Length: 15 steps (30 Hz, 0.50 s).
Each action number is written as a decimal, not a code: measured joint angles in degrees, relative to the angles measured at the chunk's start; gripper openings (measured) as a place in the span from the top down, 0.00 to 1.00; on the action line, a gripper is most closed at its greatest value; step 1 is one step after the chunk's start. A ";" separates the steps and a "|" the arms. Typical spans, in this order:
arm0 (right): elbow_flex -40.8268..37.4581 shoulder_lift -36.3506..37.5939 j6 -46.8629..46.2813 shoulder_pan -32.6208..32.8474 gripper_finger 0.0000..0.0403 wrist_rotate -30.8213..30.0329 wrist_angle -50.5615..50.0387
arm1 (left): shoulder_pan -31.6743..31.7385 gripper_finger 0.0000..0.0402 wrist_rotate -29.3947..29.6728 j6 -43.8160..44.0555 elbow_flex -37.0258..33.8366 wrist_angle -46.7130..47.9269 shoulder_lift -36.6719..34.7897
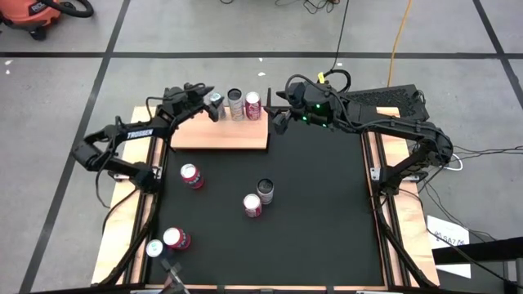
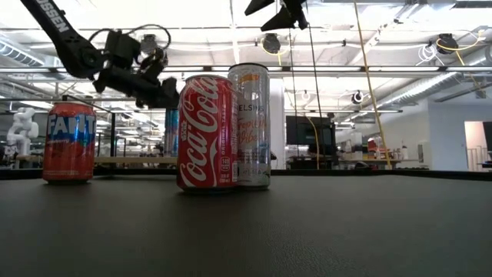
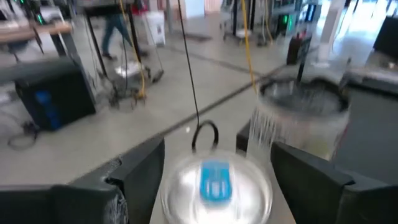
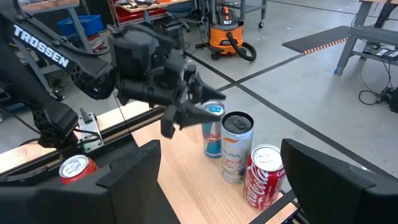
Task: Place canned beverage on shelf
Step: Put the right blue soda can on the shelf, then put the top red soda can on the shelf
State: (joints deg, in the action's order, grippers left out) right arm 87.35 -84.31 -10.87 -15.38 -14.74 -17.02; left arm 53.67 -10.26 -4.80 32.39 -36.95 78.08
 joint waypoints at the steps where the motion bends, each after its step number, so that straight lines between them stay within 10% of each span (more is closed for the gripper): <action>1: 0.00 0.00 0.00 0.00 0.21 0.02 0.00 | 0.00 0.27 0.00 0.00 0.24 -0.01 -0.86; 7: -0.02 0.28 -0.28 0.00 0.21 1.74 0.02 | -0.02 0.27 0.49 -1.64 3.50 7.95 -7.29; 15: -0.07 1.25 -2.14 0.08 0.21 9.25 -3.50 | -4.68 0.27 8.38 -6.10 15.13 42.59 -16.49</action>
State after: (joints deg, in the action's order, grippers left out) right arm 87.29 -83.07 -13.02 -15.30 -5.49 -20.52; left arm 48.99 -1.89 -10.90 47.52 5.64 61.59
